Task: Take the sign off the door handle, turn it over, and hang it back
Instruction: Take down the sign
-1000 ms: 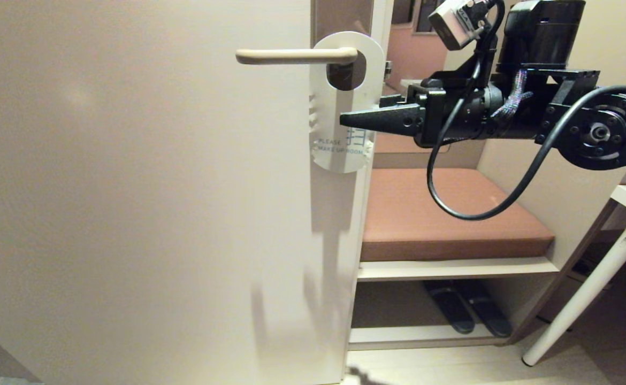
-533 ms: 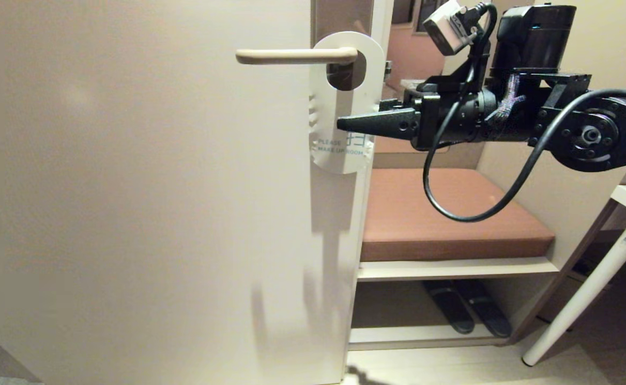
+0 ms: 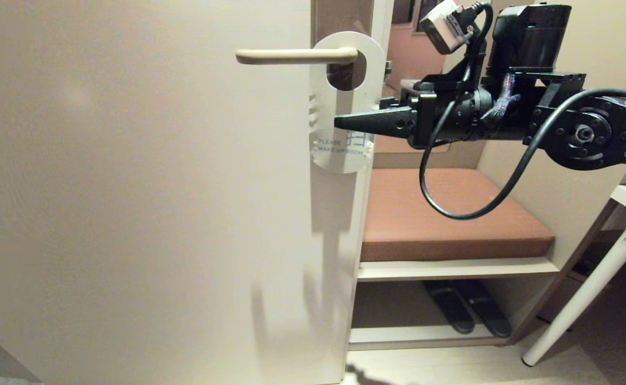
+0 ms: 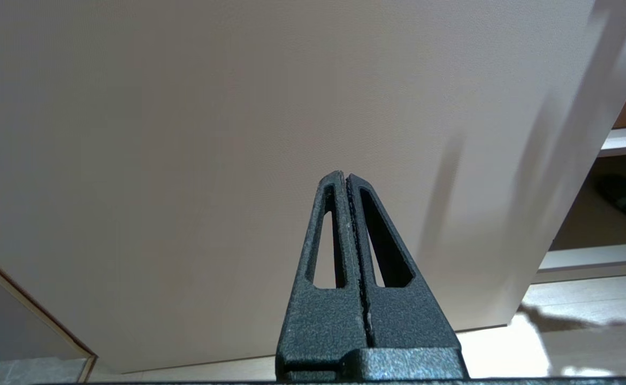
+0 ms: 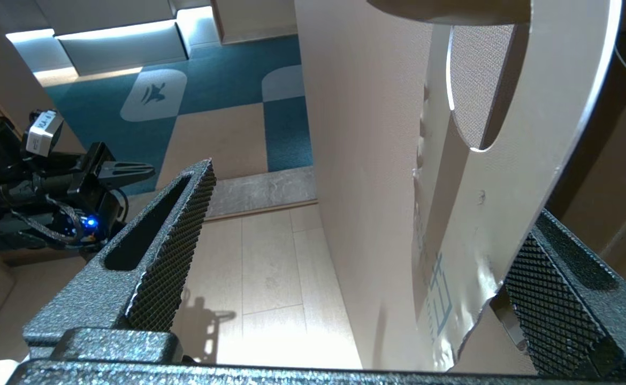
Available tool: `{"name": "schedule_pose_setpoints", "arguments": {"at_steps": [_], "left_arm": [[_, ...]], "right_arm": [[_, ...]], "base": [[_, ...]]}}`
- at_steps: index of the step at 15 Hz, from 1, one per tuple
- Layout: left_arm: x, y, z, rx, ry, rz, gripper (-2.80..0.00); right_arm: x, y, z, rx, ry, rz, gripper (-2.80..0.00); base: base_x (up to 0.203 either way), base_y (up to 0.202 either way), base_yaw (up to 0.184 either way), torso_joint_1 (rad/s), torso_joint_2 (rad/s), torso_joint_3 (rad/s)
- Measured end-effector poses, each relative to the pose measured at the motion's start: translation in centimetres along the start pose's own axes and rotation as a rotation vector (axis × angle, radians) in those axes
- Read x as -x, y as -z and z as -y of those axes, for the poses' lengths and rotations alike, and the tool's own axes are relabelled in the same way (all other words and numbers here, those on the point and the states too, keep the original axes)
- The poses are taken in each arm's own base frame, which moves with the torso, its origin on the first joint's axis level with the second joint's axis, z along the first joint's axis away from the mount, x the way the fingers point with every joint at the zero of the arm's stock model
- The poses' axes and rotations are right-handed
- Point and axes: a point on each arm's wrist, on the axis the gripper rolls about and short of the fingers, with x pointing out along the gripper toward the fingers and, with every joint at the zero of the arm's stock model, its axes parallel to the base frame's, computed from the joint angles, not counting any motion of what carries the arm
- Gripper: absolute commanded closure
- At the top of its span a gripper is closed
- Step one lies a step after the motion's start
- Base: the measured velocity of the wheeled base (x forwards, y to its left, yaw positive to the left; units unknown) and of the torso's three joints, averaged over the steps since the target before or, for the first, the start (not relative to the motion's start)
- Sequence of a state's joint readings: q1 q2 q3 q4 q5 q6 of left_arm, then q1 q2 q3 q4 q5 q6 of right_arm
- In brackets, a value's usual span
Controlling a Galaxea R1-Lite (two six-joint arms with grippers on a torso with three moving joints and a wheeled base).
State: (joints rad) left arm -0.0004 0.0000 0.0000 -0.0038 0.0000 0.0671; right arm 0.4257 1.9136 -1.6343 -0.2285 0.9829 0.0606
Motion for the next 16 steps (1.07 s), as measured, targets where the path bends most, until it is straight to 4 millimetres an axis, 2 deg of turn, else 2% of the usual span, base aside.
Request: {"name": "schedule_pose_setpoints", "arguments": {"at_steps": [1, 2, 16], "left_arm": [[0.0, 0.0, 0.0, 0.0, 0.0, 0.0, 0.0], [0.0, 0.0, 0.0, 0.0, 0.0, 0.0, 0.0], [0.0, 0.0, 0.0, 0.0, 0.0, 0.0, 0.0]], "right_arm": [[0.0, 0.0, 0.0, 0.0, -0.001, 0.0, -2.8], [0.0, 0.0, 0.0, 0.001, -0.001, 0.0, 0.0], [0.5, 1.2, -0.3, 0.074, 0.018, -0.026, 0.0]], "base": [[0.0, 0.0, 0.0, 0.0, 0.0, 0.0], [0.0, 0.0, 0.0, 0.0, 0.0, 0.0], [0.0, 0.0, 0.0, 0.0, 0.0, 0.0]]}}
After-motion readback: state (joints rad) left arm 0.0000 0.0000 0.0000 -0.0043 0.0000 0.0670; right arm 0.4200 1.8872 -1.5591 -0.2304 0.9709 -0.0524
